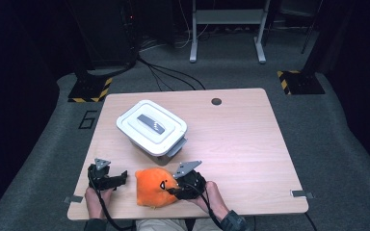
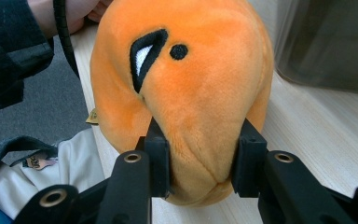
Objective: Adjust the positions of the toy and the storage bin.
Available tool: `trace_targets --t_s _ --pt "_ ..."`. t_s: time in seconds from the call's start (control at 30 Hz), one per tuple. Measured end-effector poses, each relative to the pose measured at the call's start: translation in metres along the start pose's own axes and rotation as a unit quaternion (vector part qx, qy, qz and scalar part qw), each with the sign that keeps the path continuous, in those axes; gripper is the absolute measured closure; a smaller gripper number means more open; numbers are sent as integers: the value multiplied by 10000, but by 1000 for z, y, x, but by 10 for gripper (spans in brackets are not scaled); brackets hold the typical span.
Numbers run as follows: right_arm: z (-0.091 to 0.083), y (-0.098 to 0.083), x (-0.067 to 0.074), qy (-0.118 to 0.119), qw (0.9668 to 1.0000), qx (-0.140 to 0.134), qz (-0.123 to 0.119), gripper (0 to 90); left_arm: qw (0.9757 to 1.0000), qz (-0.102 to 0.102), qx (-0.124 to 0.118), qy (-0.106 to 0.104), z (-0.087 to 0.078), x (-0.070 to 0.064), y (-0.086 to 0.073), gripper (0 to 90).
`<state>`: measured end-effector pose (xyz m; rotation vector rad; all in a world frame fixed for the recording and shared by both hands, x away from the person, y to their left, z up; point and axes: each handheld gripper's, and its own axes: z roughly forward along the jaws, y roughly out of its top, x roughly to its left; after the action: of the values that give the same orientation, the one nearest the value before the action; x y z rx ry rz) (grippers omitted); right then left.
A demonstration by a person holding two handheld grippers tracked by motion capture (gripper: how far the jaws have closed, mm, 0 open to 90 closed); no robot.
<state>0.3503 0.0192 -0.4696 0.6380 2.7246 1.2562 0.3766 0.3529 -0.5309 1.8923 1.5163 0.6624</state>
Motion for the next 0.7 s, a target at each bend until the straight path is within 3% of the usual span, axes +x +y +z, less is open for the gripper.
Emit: trace_targets --t_s 0.47,0.7 --pt "-18 -6 1 1 9999 -3 -114 659 10000 -12 11 1 0 0 0 66" --pt "-30 -11 -1 -38 10000 -9 -52 658 10000 0 1 5 0 0 0 66"
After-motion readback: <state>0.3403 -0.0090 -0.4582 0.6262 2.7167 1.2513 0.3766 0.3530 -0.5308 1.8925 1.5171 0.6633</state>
